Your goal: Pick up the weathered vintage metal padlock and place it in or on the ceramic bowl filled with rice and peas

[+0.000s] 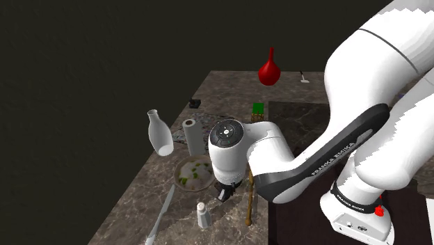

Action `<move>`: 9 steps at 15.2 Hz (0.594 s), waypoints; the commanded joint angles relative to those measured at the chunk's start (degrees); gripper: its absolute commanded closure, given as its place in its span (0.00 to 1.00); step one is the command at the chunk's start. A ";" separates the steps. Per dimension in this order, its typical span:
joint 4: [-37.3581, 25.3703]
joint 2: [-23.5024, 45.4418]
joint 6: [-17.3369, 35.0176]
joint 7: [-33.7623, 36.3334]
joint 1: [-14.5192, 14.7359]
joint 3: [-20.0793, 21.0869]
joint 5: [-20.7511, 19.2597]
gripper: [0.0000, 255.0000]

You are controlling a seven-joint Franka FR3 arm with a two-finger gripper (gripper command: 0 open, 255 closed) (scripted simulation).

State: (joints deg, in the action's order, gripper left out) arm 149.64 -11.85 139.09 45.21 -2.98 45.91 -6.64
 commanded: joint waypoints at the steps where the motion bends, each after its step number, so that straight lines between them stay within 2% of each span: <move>1: -0.35 -1.82 -1.68 -1.79 0.92 -0.88 1.96 1.00; 9: -2.65 -7.62 -8.59 -6.56 3.70 -4.02 6.67 1.00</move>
State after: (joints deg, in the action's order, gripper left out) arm 147.18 -18.72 131.33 39.16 0.35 42.25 -0.52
